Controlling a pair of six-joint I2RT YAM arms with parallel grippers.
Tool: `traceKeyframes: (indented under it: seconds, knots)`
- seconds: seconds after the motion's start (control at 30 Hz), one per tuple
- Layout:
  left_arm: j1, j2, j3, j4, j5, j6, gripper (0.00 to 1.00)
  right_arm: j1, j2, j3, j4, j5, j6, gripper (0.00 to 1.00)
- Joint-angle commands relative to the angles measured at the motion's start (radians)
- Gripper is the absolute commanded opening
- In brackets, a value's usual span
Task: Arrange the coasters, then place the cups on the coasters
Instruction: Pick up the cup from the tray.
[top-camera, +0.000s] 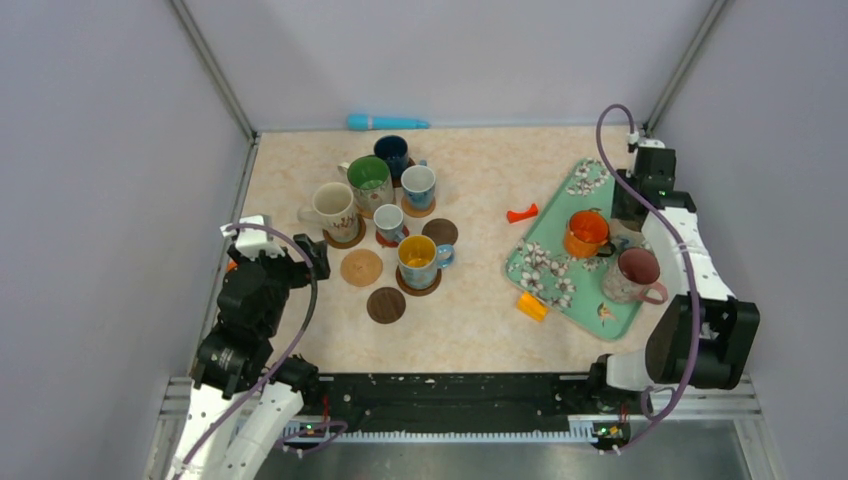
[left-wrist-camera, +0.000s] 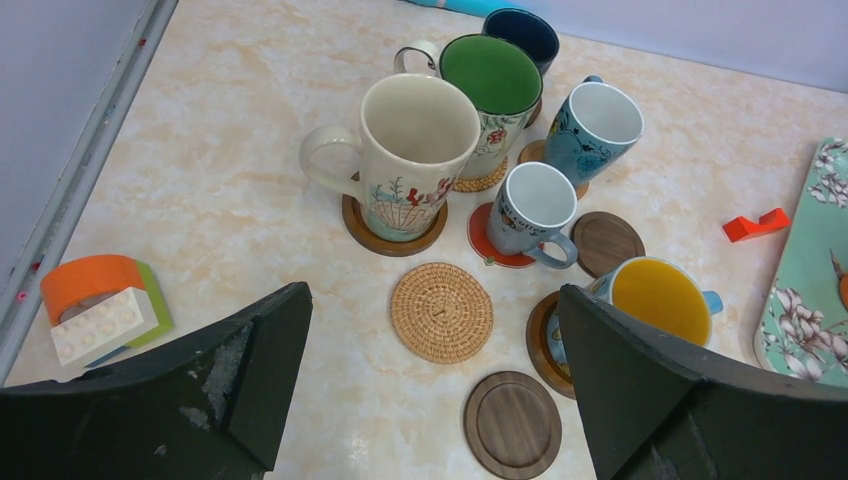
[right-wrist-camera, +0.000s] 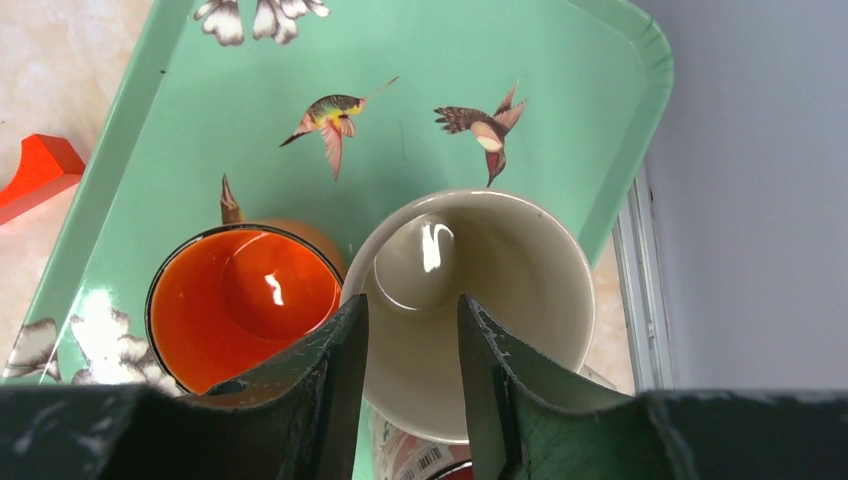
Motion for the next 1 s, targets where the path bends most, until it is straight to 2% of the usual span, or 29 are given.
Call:
traceKeyframes:
  seconds: [0.0, 0.17, 0.37, 0.53, 0.73, 0.97]
  knots:
    - [-0.001, 0.012, 0.030, 0.017, -0.014, -0.005, 0.98, -0.006, 0.022, 0.021, 0.035, -0.055, -0.013, 0.38]
    - [-0.002, 0.019, 0.031, 0.017, -0.012, -0.005, 0.98, -0.006, 0.006, 0.086, -0.006, -0.026, 0.005, 0.37]
    - [-0.002, 0.018, 0.030, 0.018, -0.013, -0.004, 0.98, -0.006, -0.028, 0.139, -0.002, -0.126, 0.047, 0.42]
    - [-0.002, 0.016, 0.031, 0.019, -0.016, -0.005, 0.98, -0.006, -0.019, 0.111, 0.003, -0.129, 0.050, 0.44]
    - [-0.001, 0.016, 0.030, 0.020, -0.008, -0.005, 0.98, -0.006, 0.006, 0.085, -0.013, -0.065, 0.030, 0.41]
    - [-0.001, 0.019, 0.029, 0.021, -0.007, -0.005, 0.98, -0.006, 0.052, 0.042, 0.002, -0.074, 0.019, 0.39]
